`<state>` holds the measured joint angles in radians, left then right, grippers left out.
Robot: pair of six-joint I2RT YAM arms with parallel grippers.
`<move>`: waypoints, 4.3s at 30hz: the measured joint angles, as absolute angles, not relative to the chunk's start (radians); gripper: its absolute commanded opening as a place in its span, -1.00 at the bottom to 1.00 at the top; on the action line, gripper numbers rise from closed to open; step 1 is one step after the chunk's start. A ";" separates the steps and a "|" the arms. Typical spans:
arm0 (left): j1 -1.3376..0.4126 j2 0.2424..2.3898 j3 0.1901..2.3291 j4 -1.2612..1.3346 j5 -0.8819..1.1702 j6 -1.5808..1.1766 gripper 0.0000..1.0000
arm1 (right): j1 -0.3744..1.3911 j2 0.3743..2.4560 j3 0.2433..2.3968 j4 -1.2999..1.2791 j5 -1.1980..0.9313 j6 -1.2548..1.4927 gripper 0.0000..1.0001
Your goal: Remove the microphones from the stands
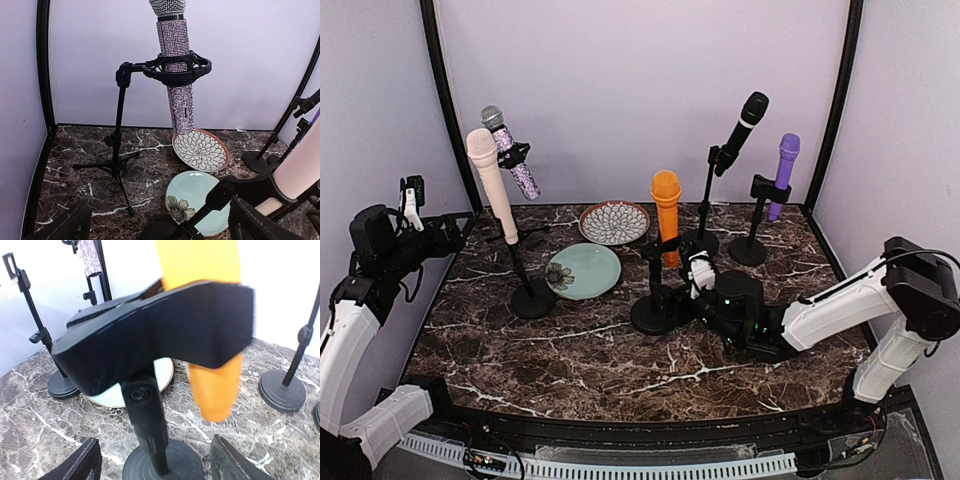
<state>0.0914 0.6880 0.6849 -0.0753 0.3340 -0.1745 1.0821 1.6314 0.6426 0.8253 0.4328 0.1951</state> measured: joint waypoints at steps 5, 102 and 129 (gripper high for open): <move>0.091 0.675 0.686 -0.086 0.358 -0.162 0.95 | 1.085 1.532 0.592 0.748 0.449 0.247 0.65; -0.880 1.505 0.910 0.410 0.168 -0.033 0.98 | 0.872 1.434 1.149 0.283 -0.025 0.022 -0.13; -0.884 1.593 0.999 0.436 0.129 0.076 -0.29 | 0.872 1.434 1.149 0.286 -0.021 0.027 -0.16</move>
<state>-0.8837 1.5929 0.9993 0.4358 0.1291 0.0765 0.8719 1.4342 1.1492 0.2855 -0.0208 0.0265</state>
